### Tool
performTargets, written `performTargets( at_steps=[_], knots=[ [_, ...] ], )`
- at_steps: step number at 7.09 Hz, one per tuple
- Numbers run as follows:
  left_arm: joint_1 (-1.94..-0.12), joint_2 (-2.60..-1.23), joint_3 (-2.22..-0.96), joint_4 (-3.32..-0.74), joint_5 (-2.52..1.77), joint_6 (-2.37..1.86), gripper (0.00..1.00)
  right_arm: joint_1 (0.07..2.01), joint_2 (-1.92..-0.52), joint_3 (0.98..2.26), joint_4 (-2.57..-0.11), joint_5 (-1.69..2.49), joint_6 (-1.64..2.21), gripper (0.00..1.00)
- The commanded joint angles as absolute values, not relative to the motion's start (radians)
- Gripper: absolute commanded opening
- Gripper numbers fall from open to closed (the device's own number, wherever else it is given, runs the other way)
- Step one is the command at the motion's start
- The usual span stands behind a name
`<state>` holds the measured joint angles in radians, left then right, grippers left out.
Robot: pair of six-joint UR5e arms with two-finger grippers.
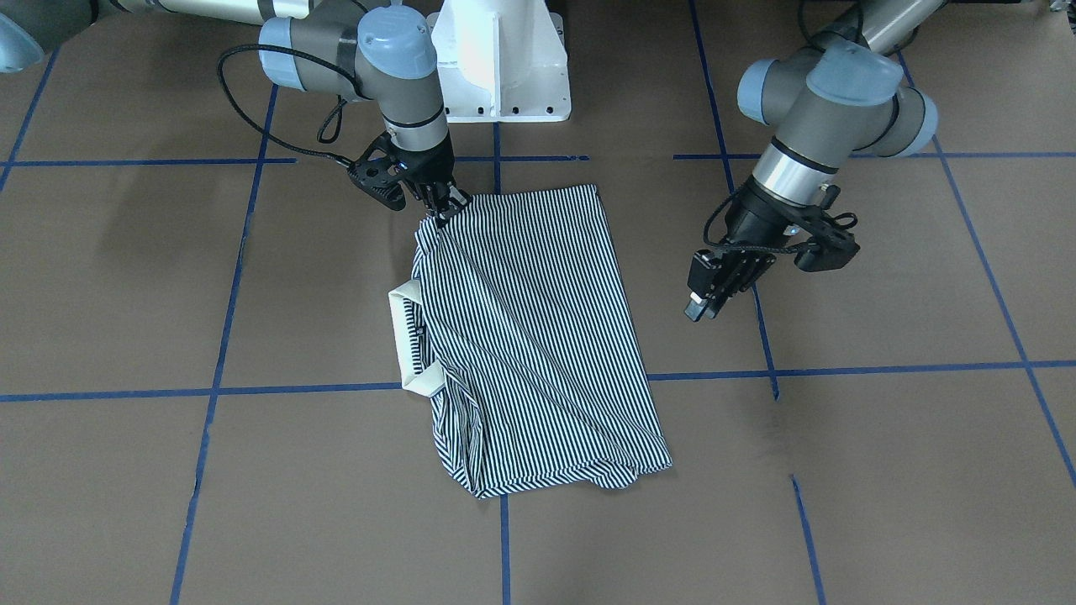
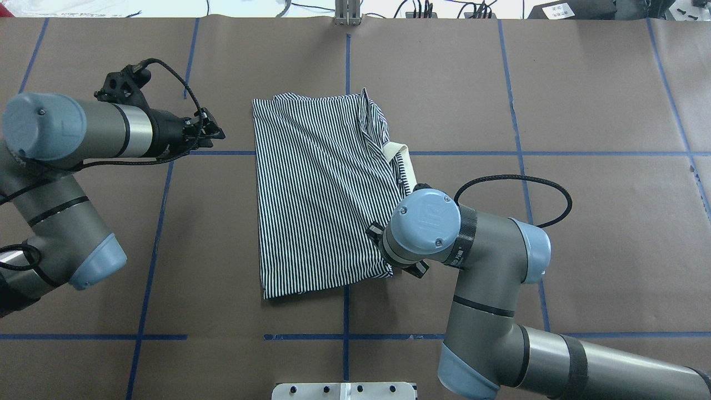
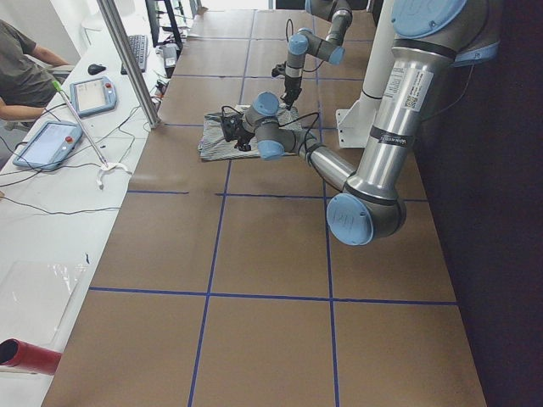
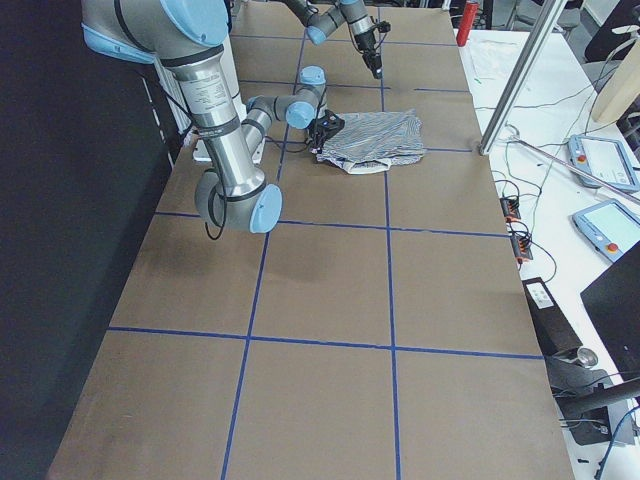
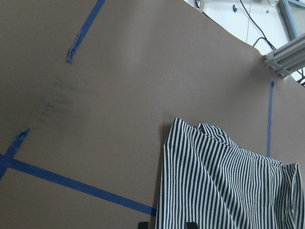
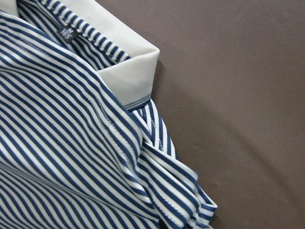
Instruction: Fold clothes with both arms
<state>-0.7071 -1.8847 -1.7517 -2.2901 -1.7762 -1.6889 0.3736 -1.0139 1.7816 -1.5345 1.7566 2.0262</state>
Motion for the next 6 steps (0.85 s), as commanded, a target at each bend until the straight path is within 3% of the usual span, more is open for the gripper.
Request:
performTargets(
  at_steps=[1,3,6],
  knots=[
    [-0.487,-1.812,-1.869,-2.267,-1.593,-1.881,0.42,0.362,-1.025,1.798,-1.537,1.752,2.028,0.0],
    [-0.332,-1.793,-1.956,-2.098,-1.511,-2.01,0.46,0.36,-1.028,1.801,-1.537,1.752,2.028,0.0],
    [-0.201,-1.796,-1.933,-2.074,-1.465,-2.068,0.47,0.357,-1.032,1.801,-1.537,1.752,2.028,0.0]
  ],
)
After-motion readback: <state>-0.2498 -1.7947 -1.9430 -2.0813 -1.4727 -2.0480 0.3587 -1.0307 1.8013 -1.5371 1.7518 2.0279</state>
